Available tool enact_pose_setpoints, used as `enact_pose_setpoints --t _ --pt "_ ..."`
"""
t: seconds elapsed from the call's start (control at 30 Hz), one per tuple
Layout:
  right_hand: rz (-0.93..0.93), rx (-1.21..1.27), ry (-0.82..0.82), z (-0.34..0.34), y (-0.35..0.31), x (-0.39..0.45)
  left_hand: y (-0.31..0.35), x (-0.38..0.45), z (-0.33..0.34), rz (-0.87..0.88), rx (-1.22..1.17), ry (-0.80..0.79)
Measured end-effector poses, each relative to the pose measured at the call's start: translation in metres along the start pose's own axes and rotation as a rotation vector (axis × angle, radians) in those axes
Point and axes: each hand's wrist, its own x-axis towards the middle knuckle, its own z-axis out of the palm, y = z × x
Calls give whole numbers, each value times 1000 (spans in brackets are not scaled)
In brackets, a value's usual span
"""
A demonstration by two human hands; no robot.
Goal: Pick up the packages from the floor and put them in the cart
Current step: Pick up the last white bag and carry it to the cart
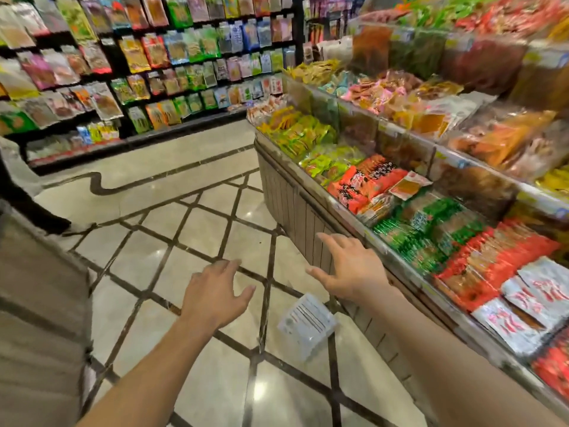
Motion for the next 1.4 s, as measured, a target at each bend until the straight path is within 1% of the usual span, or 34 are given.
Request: enact_pose_setpoints --t 0.13,0.27,0.4,0.53,0.8,0.97,1.13,1.23,1.3,1.37,1.4 --pt "61 18 -36 28 11 52 1 65 24 27 -16 -21" --pt "174 47 -78 75 22 97 1 127 68 84 -30 -118" --pt "327 110 -130 144 31 136 -1 179 133 181 -33 -232" --pt "422 142 -178 221 41 164 -10 219 204 262 22 -337" --pt "598 189 -305 387 96 183 -19 286 381 298 4 -435" --pt "688 239 -409 514 143 190 -12 314 525 325 42 -478" --pt "782 277 -420 652 179 204 0 354 665 388 148 -491" --pt "959 311 -436 725 191 211 6 381 736 402 224 -506" --pt "1100 377 -407 765 197 214 8 396 774 410 237 -488" --pt "1227 478 -385 796 203 218 10 407 804 373 221 -481" --pt "1276 541 -378 809 206 220 9 411 818 327 171 -504"
